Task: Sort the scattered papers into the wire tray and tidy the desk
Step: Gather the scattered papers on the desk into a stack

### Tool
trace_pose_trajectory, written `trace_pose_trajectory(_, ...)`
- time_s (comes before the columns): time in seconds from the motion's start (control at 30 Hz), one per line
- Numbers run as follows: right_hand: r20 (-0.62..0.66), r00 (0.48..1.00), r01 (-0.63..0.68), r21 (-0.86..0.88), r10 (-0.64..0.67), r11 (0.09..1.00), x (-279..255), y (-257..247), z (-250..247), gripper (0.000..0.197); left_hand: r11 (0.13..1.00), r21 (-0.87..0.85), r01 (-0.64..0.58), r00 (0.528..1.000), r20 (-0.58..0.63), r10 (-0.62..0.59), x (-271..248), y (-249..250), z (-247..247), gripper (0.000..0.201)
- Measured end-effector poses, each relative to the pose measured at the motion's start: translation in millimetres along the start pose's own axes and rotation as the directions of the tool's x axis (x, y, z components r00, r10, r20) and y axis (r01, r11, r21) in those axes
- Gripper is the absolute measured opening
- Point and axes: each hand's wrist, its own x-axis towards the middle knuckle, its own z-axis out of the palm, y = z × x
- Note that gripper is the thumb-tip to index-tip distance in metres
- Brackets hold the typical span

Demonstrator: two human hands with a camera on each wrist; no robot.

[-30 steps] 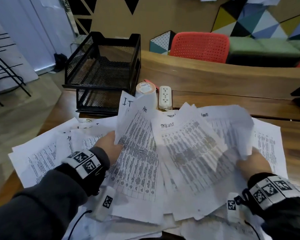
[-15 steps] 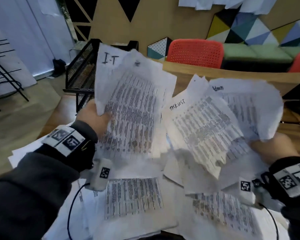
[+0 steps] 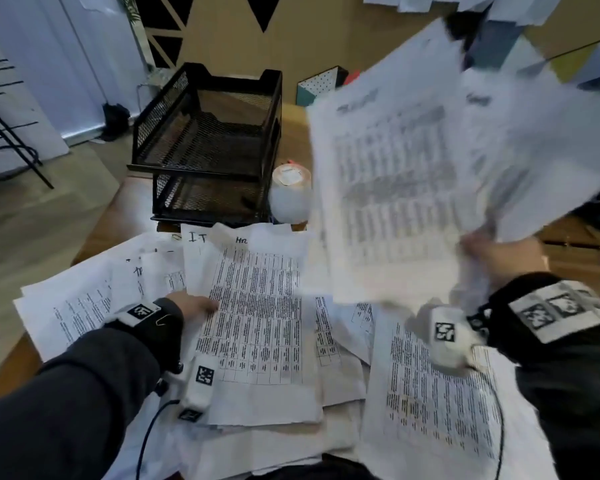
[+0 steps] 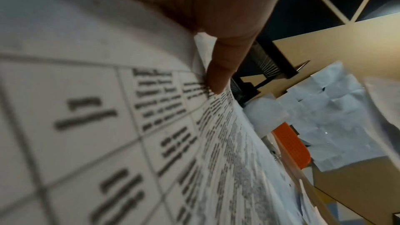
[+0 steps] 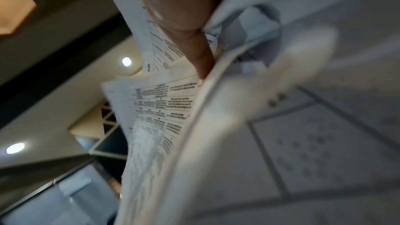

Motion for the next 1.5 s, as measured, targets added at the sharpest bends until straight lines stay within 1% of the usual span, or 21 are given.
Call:
trace_pose_trajectory(0.03, 0.067, 0.997, -0.032, -0.035, 0.034, 0.999, -4, 8, 19, 0.039, 0.991, -0.13, 0.026, 0.997, 0.073, -0.016, 9, -8, 3, 0.061)
trace_pose_trajectory(0.13, 0.206, 0.969, -0.109, -0.131, 0.134, 0.985, -27, 27, 73, 0.035, 0.958, -0.284, 0.045, 0.965, 0.26, 0.031, 8, -12, 5, 0.101)
trace_pose_trajectory(0.2, 0.31, 0.934, -0.112, -0.214, 0.176, 0.97, -45, 32, 102, 0.033, 0.938, -0.346, -0.016, 0.962, 0.25, 0.109, 4, -7, 8, 0.11)
trace_pose_trajectory(0.3, 0.456, 0.872, -0.048, -0.286, 0.18, 0.957, -68, 30, 130, 0.032, 0.975, -0.205, -0.085, 0.978, 0.168, 0.12, 12, -2, 21, 0.161)
trace_pose_trajectory(0.33, 0.483, 0.856, -0.042, -0.289, 0.184, 0.956, -71, 31, 135, 0.031, 0.986, -0.155, -0.068, 0.987, 0.133, 0.088, 17, -4, 27, 0.156)
trace_pose_trajectory(0.4, 0.51, 0.839, -0.067, -0.244, 0.187, 0.967, -67, 40, 129, 0.028, 0.994, -0.09, -0.06, 0.994, 0.083, 0.068, 16, -3, 33, 0.107)
trace_pose_trajectory(0.47, 0.416, 0.892, -0.075, -0.253, 0.178, 0.965, -49, 56, 104, 0.037, 0.997, -0.061, -0.046, 0.998, 0.044, 0.049, 18, -5, 39, 0.069)
trace_pose_trajectory(0.53, 0.183, 0.952, -0.155, -0.399, 0.244, 0.904, -26, 79, 66, 0.066, 0.996, -0.086, -0.021, 0.999, 0.037, 0.025, 22, -8, 43, 0.07)
trace_pose_trajectory(0.57, 0.049, 0.953, -0.234, -0.511, 0.3, 0.827, -14, 94, 47, 0.082, 0.995, -0.095, -0.013, 0.999, 0.044, 0.017, 22, -10, 43, 0.077)
trace_pose_trajectory(0.63, -0.083, 0.893, -0.392, -0.626, 0.441, 0.674, 2, 120, 17, 0.106, 0.99, -0.139, 0.007, 0.998, 0.066, 0.002, 26, -13, 43, 0.097)
trace_pose_trajectory(0.67, -0.047, 0.861, -0.417, -0.634, 0.506, 0.652, 5, 129, 9, 0.112, 0.988, -0.153, 0.009, 0.998, 0.07, 0.002, 27, -15, 44, 0.106)
trace_pose_trajectory(0.7, 0.033, 0.831, -0.414, -0.631, 0.556, 0.657, 7, 137, 6, 0.106, 0.986, -0.167, 0.006, 0.998, 0.065, 0.005, 30, -16, 46, 0.112)
trace_pose_trajectory(0.73, 0.086, 0.819, -0.39, -0.642, 0.568, 0.66, 9, 141, 5, 0.088, 0.984, -0.179, 0.003, 0.998, 0.058, 0.008, 33, -17, 47, 0.11)
trace_pose_trajectory(0.8, 0.102, 0.859, -0.307, -0.682, 0.502, 0.664, 14, 142, 7, 0.049, 0.985, -0.17, -0.006, 0.999, 0.047, 0.015, 30, -16, 46, 0.093)
trace_pose_trajectory(0.83, 0.118, 0.871, -0.268, -0.699, 0.476, 0.663, 17, 137, 8, 0.043, 0.986, -0.167, 0.0, 0.999, 0.039, 0.007, 30, -17, 46, 0.089)
trace_pose_trajectory(0.97, 0.142, 0.908, -0.22, -0.639, 0.394, 0.737, 35, 122, 1, 0.055, 0.987, -0.162, 0.011, 0.999, 0.054, -0.002, 28, -15, 45, 0.087)
trace_pose_trajectory(1.07, 0.131, 0.942, -0.218, -0.461, 0.309, 0.86, 43, 119, -3, 0.044, 0.985, -0.171, 0.015, 0.998, 0.058, -0.005, 31, -16, 47, 0.093)
trace_pose_trajectory(1.13, 0.198, 0.928, -0.232, -0.356, 0.316, 0.905, 42, 116, 0, 0.04, 0.983, -0.18, 0.023, 0.998, 0.059, -0.012, 33, -17, 48, 0.097)
trace_pose_trajectory(1.2, 0.249, 0.909, -0.23, -0.37, 0.335, 0.9, 38, 113, 6, 0.037, 0.985, -0.173, 0.024, 0.998, 0.065, -0.013, 30, -16, 46, 0.102)
trace_pose_trajectory(1.37, 0.059, 0.977, -0.147, -0.497, 0.203, 0.855, 40, 100, 2, 0.01, 0.992, -0.13, 0.009, 0.999, 0.05, -0.002, 26, -12, 45, 0.076)
trace_pose_trajectory(1.5, -0.12, 0.992, -0.078, -0.423, 0.029, 0.903, 49, 84, -25, 0.015, 0.992, -0.124, 0.027, 0.998, 0.062, -0.02, 27, -13, 44, 0.088)
